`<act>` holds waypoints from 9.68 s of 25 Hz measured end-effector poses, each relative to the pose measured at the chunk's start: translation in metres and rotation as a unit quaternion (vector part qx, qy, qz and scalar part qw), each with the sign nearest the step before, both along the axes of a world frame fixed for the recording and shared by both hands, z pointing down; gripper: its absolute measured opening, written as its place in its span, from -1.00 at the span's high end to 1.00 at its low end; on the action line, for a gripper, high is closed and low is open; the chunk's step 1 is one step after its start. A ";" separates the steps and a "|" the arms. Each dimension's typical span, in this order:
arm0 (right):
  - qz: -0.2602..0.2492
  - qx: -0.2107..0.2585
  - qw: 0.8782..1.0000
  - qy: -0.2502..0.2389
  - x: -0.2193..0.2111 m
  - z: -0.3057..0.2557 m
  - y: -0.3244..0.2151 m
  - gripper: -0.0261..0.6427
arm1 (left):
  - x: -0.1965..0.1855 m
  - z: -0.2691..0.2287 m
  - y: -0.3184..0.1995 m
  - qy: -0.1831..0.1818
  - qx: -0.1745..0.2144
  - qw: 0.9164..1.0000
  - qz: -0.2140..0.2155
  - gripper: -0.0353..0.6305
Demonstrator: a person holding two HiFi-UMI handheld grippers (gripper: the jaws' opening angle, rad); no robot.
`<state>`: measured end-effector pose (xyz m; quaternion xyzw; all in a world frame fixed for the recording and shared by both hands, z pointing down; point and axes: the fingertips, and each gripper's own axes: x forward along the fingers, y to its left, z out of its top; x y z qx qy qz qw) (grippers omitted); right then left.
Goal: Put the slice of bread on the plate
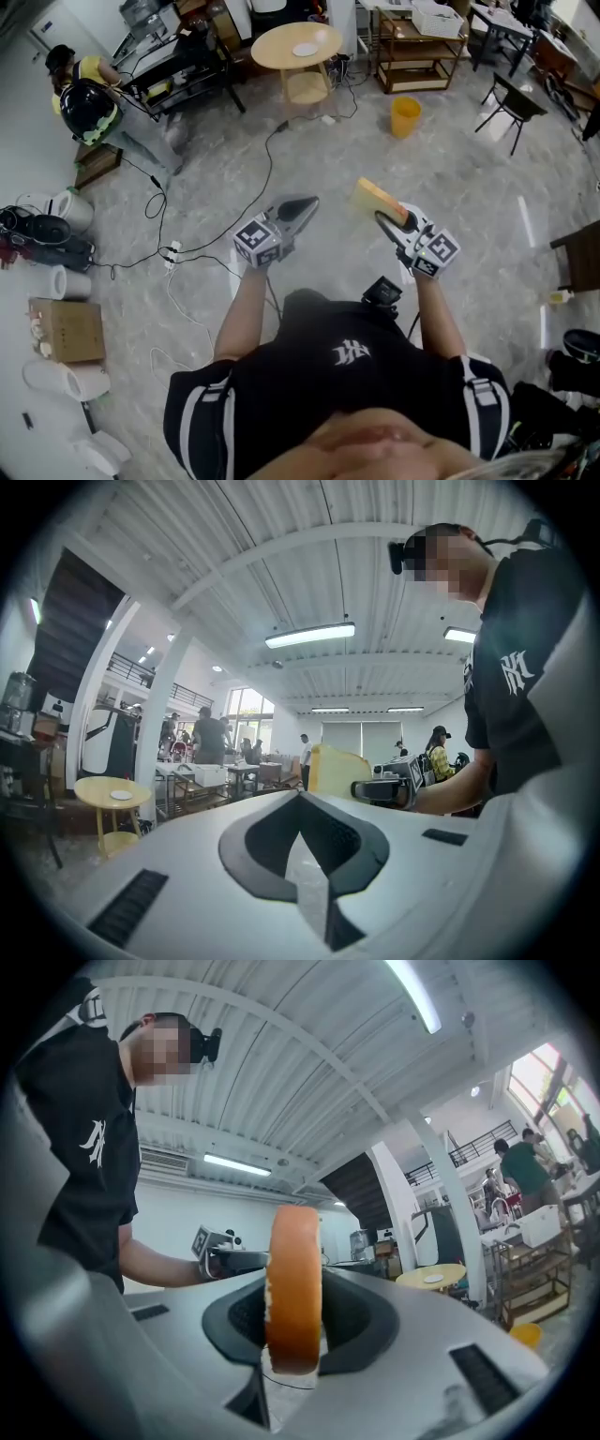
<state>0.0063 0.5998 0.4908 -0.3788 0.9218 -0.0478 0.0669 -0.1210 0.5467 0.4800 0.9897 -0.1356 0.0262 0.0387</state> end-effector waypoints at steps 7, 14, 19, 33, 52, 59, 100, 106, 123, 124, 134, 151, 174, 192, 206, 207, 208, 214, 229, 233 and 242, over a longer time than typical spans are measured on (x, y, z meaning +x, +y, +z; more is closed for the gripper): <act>-0.002 -0.010 1.000 -0.002 0.003 0.007 -0.048 0.64 | 0.006 0.014 -0.040 -0.017 -0.014 1.000 0.003 0.85; 0.013 -0.021 1.000 0.008 0.007 0.015 -0.121 0.64 | 0.008 0.029 -0.118 -0.017 -0.017 1.000 0.010 0.85; 0.025 -0.016 1.000 0.004 0.000 0.002 -0.193 0.63 | 0.003 0.022 -0.194 -0.020 -0.016 0.999 0.024 0.85; 0.040 -0.015 0.999 0.011 -0.004 0.003 -0.347 0.63 | -0.013 0.031 -0.349 -0.018 -0.022 0.999 0.021 0.85; -0.020 -0.003 1.000 -0.004 0.103 0.003 -0.577 0.63 | 0.088 0.013 -0.562 -0.014 -0.029 0.998 -0.045 0.85; -0.017 -0.008 1.000 -0.008 0.136 0.011 -0.634 0.63 | 0.112 0.023 -0.609 -0.024 -0.038 0.998 -0.052 0.85; -0.018 -0.035 0.999 0.008 0.113 0.024 -0.962 0.63 | 0.100 0.040 -0.943 -0.016 -0.051 0.998 -0.040 0.85; -0.044 -0.039 0.998 0.008 0.134 0.027 -1.020 0.63 | 0.122 0.040 -0.996 -0.012 -0.056 0.996 -0.063 0.85; -0.089 -0.061 0.994 0.012 0.145 0.043 -1.120 0.63 | 0.115 0.042 -1.071 -0.016 -0.053 0.990 -0.127 0.85; -0.089 -0.062 0.994 0.011 0.141 0.044 -1.122 0.63 | 0.112 0.041 -1.074 -0.016 -0.052 0.991 -0.126 0.85; -0.089 -0.110 0.990 -0.001 0.106 0.081 -1.130 0.63 | 0.088 0.038 -1.091 -0.026 -0.033 0.994 -0.099 0.85; -0.180 -0.339 0.923 -0.004 0.070 0.213 -1.115 0.63 | 0.081 0.060 -1.105 -0.019 -0.019 0.995 -0.093 0.85; -0.236 -0.531 0.813 0.029 0.032 0.320 -1.103 0.62 | 0.074 0.060 -1.099 -0.015 -0.006 0.995 -0.096 0.85; -0.185 -0.543 0.810 0.122 0.050 0.358 -1.104 0.41 | 0.076 0.065 -1.094 -0.021 -0.006 0.995 -0.094 0.85; -0.141 -0.504 0.823 0.222 0.061 0.368 -1.115 0.07 | 0.074 0.067 -1.089 -0.023 -0.009 0.995 -0.098 0.85; -0.136 -0.497 0.825 0.232 0.062 0.368 -1.116 0.06 | 0.074 0.068 -1.089 -0.023 -0.010 0.995 -0.098 0.85; -0.131 -0.488 0.828 0.241 0.064 0.368 -1.118 0.03 | 0.074 0.068 -1.088 -0.023 -0.011 0.995 -0.098 0.85; -0.092 -0.436 0.843 0.301 0.078 0.370 -1.127 -0.17 | 0.075 0.071 -1.084 -0.026 -0.019 0.995 -0.093 0.85; -0.052 -0.269 0.940 0.206 0.082 0.206 -1.176 -0.17 | 0.080 0.043 -1.086 -0.023 -0.034 0.996 -0.079 0.85; -0.045 -0.182 0.965 0.183 0.081 0.121 -1.181 0.18 | 0.087 0.012 -1.092 -0.023 -0.015 0.997 -0.066 0.85; -0.038 -0.051 0.990 0.129 0.076 0.009 -1.165 0.77 | 0.101 -0.029 -1.097 -0.017 0.024 0.999 -0.038 0.85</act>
